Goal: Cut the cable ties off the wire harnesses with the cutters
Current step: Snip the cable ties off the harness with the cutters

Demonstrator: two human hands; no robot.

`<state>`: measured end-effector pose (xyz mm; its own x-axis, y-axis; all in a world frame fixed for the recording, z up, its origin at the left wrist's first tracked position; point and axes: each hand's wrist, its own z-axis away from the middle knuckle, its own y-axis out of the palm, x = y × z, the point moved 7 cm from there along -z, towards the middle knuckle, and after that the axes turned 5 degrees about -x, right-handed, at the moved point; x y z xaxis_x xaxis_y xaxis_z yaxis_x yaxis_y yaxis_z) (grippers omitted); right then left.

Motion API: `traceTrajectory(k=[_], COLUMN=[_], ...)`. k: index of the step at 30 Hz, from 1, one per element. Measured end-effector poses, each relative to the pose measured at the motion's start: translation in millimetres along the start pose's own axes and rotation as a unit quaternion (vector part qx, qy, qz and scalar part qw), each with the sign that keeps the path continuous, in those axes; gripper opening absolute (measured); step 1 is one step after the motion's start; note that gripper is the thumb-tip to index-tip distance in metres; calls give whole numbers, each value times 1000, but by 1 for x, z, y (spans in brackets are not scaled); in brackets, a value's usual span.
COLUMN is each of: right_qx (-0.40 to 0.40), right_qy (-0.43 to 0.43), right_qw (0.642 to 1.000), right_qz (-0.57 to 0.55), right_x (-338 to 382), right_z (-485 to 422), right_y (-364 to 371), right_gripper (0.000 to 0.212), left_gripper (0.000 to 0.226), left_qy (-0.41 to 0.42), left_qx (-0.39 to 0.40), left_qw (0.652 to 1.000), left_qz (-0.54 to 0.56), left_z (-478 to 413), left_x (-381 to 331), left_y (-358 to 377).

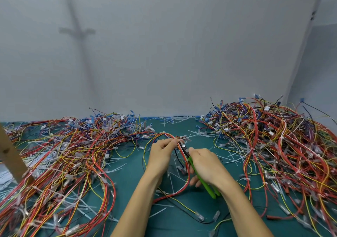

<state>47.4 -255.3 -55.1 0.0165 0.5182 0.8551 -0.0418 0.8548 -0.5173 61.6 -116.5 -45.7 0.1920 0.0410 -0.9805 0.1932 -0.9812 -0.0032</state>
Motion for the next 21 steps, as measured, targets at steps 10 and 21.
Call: traceTrajectory(k=[10,21], right_qx=[-21,-52], right_qy=[-28,-62], right_qw=[998,993], right_qz=[44,80], right_x=[3,8], right_z=[-1,3], right_y=[-4,-7], right_gripper=[54,56], left_gripper=[23,32], left_qy=[-5,7], left_qx=[0,-7], left_qw=[1000,1000], left_qz=[-6,-23], left_z=[1,0], left_x=[-1,-1], left_y=[1,2])
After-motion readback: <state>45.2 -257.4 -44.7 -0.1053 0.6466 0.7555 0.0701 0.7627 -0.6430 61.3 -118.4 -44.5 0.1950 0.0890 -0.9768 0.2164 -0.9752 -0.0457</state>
